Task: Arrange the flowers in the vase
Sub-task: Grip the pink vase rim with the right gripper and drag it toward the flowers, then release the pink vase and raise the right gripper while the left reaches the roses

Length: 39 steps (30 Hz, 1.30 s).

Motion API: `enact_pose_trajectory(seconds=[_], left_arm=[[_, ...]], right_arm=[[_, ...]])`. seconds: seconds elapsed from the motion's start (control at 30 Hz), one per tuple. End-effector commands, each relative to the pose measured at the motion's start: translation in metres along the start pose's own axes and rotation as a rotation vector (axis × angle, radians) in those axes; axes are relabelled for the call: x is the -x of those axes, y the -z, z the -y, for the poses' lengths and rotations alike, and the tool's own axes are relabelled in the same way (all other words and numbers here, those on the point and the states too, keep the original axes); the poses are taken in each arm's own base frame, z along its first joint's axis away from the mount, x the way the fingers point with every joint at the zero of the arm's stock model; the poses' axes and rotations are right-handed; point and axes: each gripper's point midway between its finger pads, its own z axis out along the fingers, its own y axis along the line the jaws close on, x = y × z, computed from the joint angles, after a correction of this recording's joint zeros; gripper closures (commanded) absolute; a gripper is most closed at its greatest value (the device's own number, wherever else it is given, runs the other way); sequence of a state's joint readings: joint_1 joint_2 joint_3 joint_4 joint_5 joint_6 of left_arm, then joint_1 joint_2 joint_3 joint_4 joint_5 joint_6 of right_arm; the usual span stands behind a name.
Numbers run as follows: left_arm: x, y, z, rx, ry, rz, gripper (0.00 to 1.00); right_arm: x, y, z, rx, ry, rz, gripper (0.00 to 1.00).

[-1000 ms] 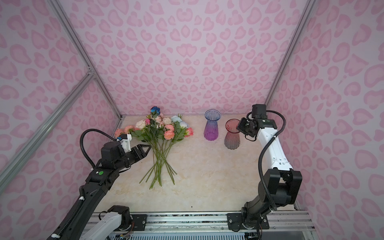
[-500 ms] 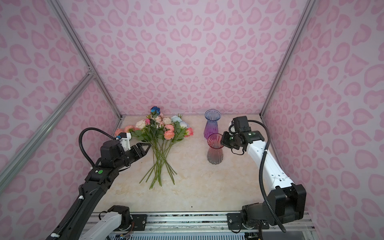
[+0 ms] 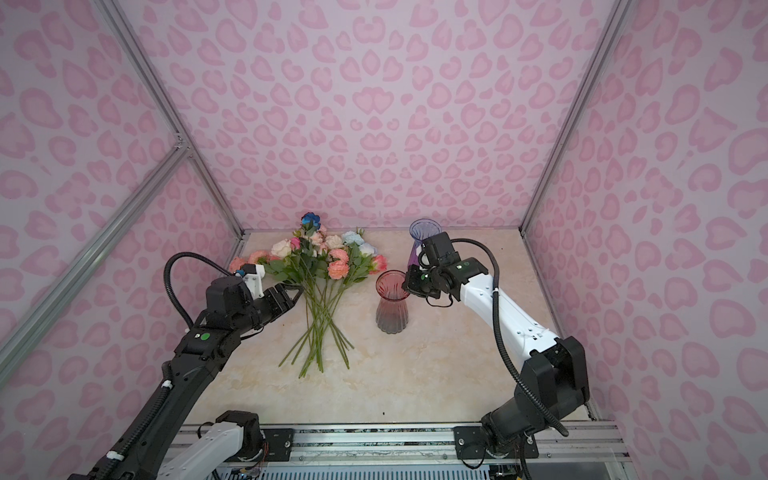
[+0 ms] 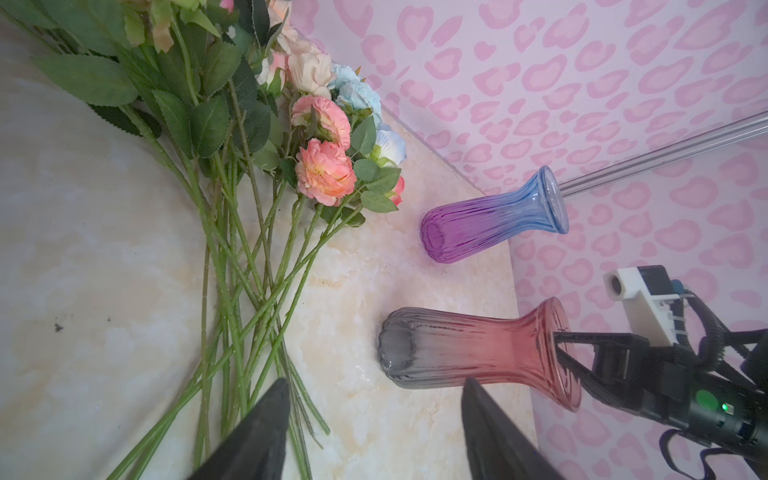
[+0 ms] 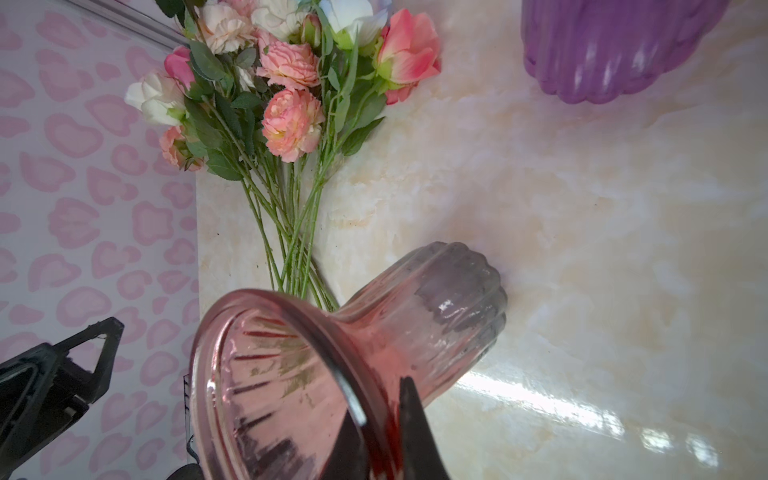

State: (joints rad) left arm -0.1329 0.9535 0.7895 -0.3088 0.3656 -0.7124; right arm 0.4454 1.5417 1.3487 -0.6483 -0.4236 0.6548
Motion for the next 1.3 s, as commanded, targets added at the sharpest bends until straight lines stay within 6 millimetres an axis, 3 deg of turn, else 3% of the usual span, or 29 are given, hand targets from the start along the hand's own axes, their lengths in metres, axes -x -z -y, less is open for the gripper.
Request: enact_pose_trajectory(seconds=[0.0,0.17,0.5,0.73,0.83,1.03,1.1,1.27], left_arm=[[0.0,-0.008,-0.005,0.035,-0.017,-0.018,0.37],[-0.004,-0.026,-0.012,0.098,-0.027,-0.071,0.4],[-0.004,-0.04,-0.005,0.123,-0.054,-0.094,0.39],[0.003,-0.054,-0.041,0.309,-0.029,-0.06,0.44],[0.009,-0.07,-0.043,0.313,-0.022,-0.06,0.47],[0.021,-0.112,-0.052,0.37,-0.027,-0.099,0.63],[0.02,-0.123,-0.059,0.399,-0.039,-0.119,0.71],[0.005,-0.146,-0.054,0.483,-0.236,-0.21,0.7]], right_arm=[[0.002,-0.006,-0.004,0.013,0.011,-0.012,0.97],[0.008,-0.006,-0.009,0.018,0.024,-0.016,0.81],[0.023,0.001,-0.023,0.016,0.067,-0.02,0.75],[0.032,0.03,-0.006,-0.085,0.161,0.049,0.63],[0.033,0.049,0.006,-0.172,0.235,0.074,0.63],[0.033,0.09,0.023,-0.256,0.287,0.192,0.63],[0.027,0.093,0.032,-0.261,0.283,0.231,0.64],[0.015,0.096,0.037,-0.203,0.264,0.314,0.64]])
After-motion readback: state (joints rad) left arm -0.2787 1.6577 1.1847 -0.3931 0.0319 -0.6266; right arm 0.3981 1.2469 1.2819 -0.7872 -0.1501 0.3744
